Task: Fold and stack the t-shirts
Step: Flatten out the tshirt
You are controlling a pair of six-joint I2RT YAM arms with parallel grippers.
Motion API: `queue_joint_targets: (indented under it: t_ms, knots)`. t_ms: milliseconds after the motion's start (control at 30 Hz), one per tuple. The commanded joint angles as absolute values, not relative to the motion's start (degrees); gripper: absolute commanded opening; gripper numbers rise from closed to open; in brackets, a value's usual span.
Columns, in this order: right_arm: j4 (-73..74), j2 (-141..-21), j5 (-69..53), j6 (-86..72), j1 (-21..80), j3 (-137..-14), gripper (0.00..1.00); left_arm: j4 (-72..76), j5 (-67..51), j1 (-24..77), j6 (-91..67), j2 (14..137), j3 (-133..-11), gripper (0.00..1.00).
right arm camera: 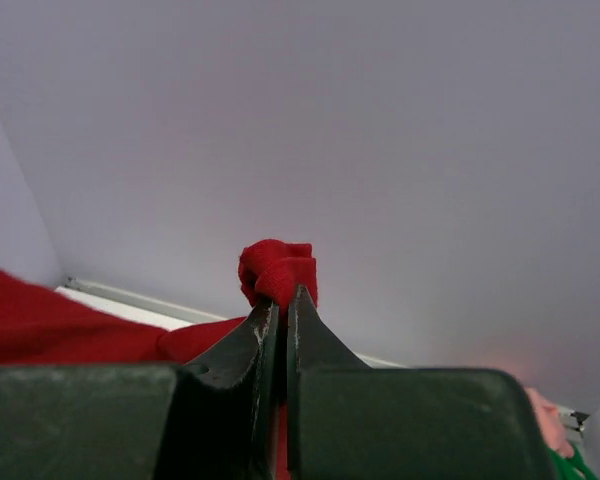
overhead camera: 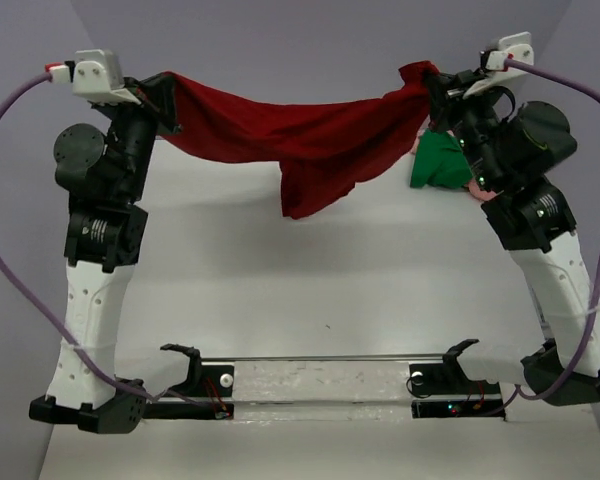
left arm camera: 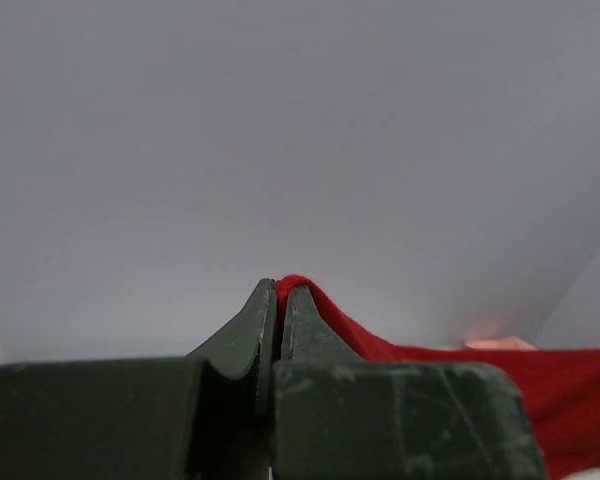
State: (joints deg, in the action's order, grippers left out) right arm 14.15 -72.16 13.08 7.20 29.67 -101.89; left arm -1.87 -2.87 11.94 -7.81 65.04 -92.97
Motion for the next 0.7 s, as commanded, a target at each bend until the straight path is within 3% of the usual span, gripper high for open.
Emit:
queue_joint_targets:
  t_ms: [0, 100, 233, 400, 567, 667]
  knots:
    - [12.48, -69.62, 18.26, 10.64, 29.79, -103.01, 0.0, -8.77, 12.63, 11.87, -7.55, 61.18, -95.36, 0.0]
    - [18.09, -67.33, 19.43, 9.32, 29.79, -106.07, 0.0, -16.58, 17.83, 11.87, -9.04, 57.14, -100.26, 0.0]
    - [22.49, -64.78, 11.09, 8.18, 29.79, -111.77, 0.0, -20.38, 16.18, 11.87, -10.8, 53.97, -103.62, 0.0]
    - [27.24, -68.37, 8.96, 9.4, 29.79, -121.89, 0.0, -28.9, 18.1, 11.87, -21.78, 54.93, -108.63, 0.0]
    - [27.25, -77.41, 16.68, 13.18, 29.79, -119.72, 0.0, -31.99, 24.6, 11.87, -29.17, 58.35, -99.07, 0.0]
    - [26.99, -84.97, 14.78, 11.79, 29.79, -113.92, 0.0, -31.21, 24.44, 11.51, -33.65, 61.25, -89.5, 0.0]
